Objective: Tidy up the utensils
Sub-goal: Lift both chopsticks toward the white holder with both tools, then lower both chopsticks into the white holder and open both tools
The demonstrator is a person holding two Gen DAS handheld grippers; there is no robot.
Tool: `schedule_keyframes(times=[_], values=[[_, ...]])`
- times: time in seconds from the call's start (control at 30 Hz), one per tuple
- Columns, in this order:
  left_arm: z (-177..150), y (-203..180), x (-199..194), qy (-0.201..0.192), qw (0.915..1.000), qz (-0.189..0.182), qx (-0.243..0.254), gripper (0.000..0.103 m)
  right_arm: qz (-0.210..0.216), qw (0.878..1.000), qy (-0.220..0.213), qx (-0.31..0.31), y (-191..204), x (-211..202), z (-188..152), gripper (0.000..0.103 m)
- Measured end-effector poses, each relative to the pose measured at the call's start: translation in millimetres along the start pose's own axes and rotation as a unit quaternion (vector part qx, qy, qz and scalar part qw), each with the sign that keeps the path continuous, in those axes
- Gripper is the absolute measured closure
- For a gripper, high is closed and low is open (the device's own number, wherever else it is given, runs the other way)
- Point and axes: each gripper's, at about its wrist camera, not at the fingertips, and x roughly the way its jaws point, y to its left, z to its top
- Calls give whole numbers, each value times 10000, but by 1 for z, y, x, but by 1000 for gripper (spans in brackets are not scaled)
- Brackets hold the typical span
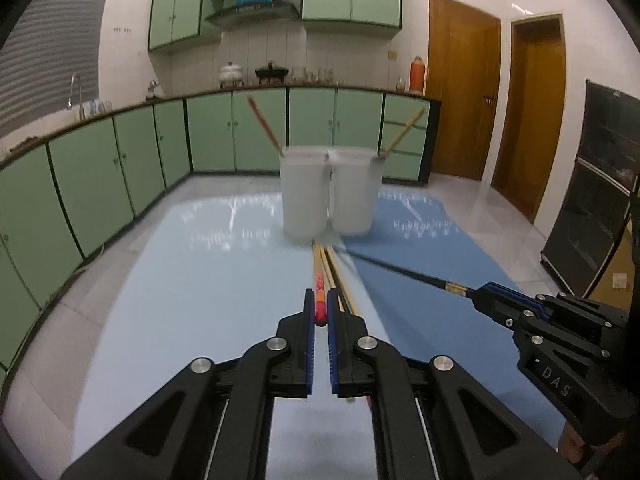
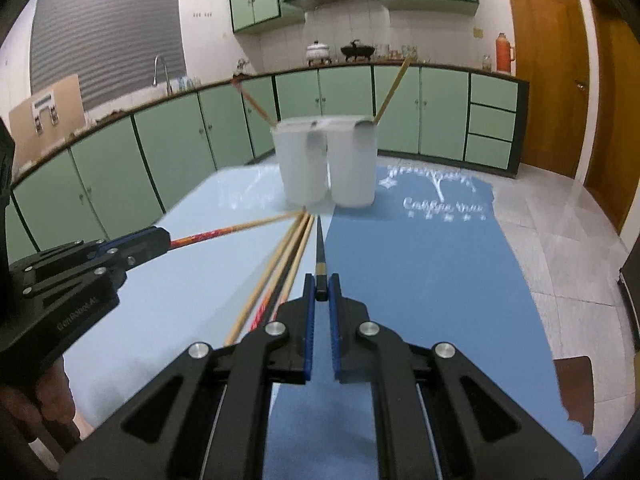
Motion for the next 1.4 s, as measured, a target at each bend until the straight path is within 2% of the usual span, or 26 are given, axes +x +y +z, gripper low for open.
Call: schedule_keyframes(times=[0.3,0.5,0.7,1.0,1.23,1.4], values=[[53,7,-23,-641,9979,-5,0,97,58,9986,-519,111,-17,-22,53,97],[79,9,-28,-889,9960,-81,18,97,187,9973,-707,89,-23,-32,90,97],[98,9,-26,-989,9949,-169,63,97,320,9972,-667,53,-27,-33,121,97],[111,9,-32,-1083,9935,-318,121,98,504,9970,-586,-61,-26,-30,141,97],[123,11,-33,-1243,9915,-331,184,98,596,9959,-672,-130,-26,-33,162,97],[151,11,-33,-1479,9882,-302,266,98,626,9942,-836,-240,-27,-34,188,97]])
